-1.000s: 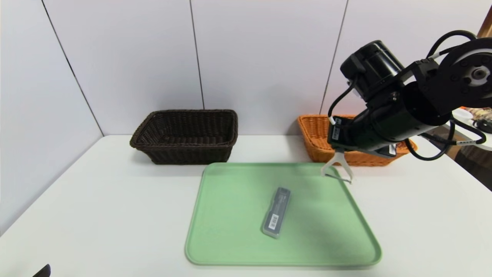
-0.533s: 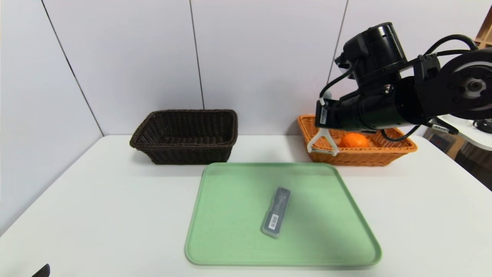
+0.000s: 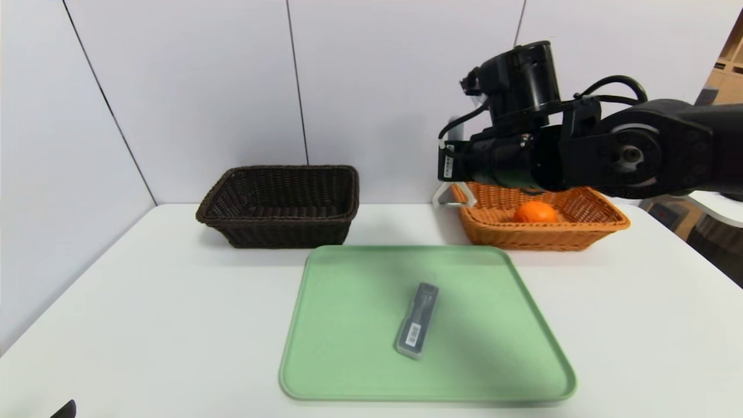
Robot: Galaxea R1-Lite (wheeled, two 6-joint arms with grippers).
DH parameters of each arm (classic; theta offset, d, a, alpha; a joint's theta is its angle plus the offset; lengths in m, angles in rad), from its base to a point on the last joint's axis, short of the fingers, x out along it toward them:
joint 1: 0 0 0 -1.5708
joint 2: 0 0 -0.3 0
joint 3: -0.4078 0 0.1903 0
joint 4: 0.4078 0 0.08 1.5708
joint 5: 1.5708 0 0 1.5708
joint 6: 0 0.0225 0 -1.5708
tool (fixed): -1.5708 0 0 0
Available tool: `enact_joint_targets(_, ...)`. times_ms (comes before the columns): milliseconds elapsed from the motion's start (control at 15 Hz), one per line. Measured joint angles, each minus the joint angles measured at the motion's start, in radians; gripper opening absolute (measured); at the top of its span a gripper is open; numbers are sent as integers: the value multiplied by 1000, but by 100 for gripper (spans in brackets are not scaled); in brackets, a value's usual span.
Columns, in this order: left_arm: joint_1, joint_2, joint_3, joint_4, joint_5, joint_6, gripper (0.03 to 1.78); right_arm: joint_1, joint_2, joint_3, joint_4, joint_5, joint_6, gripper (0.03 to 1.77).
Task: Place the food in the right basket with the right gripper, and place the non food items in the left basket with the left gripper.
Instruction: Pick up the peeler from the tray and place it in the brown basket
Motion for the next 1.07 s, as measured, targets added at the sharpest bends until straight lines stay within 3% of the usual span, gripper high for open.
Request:
enact_joint_targets(267, 0, -3, 10, 0, 0, 0, 169, 20, 58, -16, -148, -29, -126, 25)
enact_joint_targets(867, 0, -3, 18, 1, 0, 0, 169, 95, 233, -284, -146, -33, -149, 25)
enact_joint_targets(1067, 0, -4, 26, 1, 0, 0, 169, 115, 301, -347, -168, -30, -194, 25)
